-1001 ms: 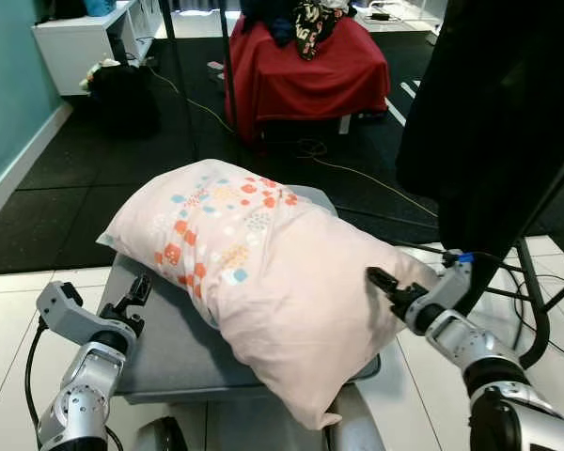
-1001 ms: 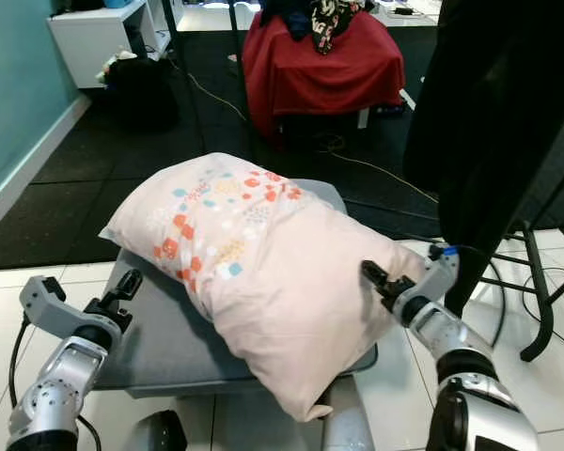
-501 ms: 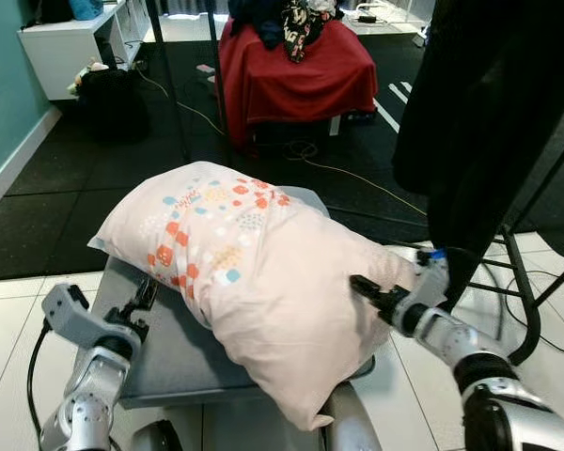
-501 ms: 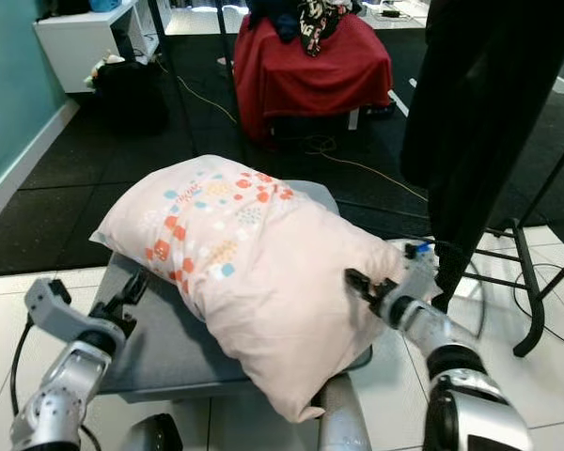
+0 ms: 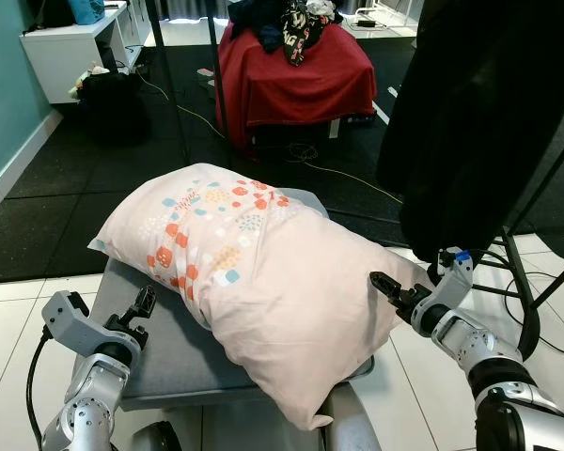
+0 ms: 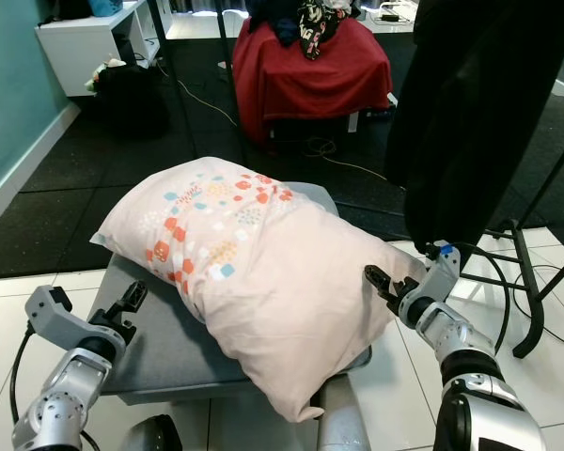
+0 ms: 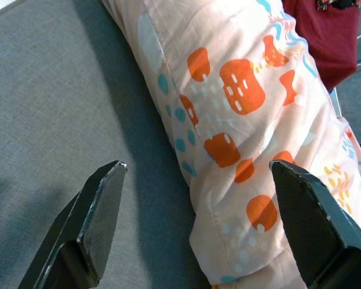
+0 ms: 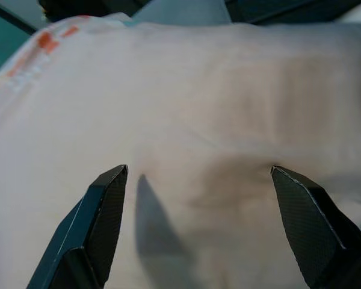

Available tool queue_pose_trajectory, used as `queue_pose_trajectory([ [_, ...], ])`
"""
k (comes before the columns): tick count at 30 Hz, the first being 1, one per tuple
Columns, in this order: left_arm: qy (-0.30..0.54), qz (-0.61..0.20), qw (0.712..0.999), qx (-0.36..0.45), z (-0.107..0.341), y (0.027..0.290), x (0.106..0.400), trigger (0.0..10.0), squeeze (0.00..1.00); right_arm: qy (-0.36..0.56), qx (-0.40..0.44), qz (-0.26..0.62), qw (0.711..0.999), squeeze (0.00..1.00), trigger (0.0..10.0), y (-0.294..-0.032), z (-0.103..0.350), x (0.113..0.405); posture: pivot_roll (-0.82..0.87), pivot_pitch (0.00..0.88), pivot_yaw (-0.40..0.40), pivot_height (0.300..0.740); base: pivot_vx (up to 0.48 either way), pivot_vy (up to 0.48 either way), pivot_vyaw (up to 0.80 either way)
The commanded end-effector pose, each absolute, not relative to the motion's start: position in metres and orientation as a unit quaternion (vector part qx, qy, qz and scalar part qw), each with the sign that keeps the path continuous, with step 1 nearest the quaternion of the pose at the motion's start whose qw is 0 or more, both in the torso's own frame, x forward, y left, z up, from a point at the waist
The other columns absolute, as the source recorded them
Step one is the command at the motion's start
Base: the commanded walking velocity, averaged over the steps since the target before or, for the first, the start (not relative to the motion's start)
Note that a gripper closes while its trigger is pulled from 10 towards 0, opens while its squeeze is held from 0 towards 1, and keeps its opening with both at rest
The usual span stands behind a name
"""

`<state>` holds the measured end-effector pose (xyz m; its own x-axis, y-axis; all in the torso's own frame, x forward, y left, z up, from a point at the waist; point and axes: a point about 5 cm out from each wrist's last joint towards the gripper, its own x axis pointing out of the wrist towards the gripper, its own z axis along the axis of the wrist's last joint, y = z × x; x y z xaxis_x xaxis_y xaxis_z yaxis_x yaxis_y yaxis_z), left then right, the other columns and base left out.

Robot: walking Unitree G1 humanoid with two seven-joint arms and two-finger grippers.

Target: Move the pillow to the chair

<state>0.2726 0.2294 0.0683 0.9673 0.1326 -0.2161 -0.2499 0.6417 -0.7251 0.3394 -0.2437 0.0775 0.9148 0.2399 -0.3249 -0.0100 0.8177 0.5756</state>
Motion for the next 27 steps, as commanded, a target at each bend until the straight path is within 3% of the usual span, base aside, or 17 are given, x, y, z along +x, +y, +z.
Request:
queue_pose_trajectory([
  [1, 0.076, 0.110, 0.901, -0.412, 0.064, 0.229, 0.272, 10.0, 0.00, 0.185, 0.301, 0.072, 0.933, 0.00, 10.0, -0.242, 0.080, 0.341, -0.18, 0.059, -0.022, 0.552, 0.000, 0.000, 0.00],
  [14, 0.078, 0.102, 0.891, -0.436, 0.061, 0.219, 0.276, 10.0, 0.00, 0.278, 0.262, 0.025, 0.924, 0.00, 10.0, -0.241, 0.050, 0.326, -0.20, 0.063, -0.041, 0.566, 0.000, 0.000, 0.00],
  [27, 0.085, 0.090, 0.888, -0.443, 0.063, 0.220, 0.275, 10.0, 0.00, 0.319, 0.314, 0.072, 0.892, 0.00, 10.0, -0.205, 0.037, 0.323, -0.17, 0.083, -0.018, 0.566, 0.000, 0.000, 0.00],
])
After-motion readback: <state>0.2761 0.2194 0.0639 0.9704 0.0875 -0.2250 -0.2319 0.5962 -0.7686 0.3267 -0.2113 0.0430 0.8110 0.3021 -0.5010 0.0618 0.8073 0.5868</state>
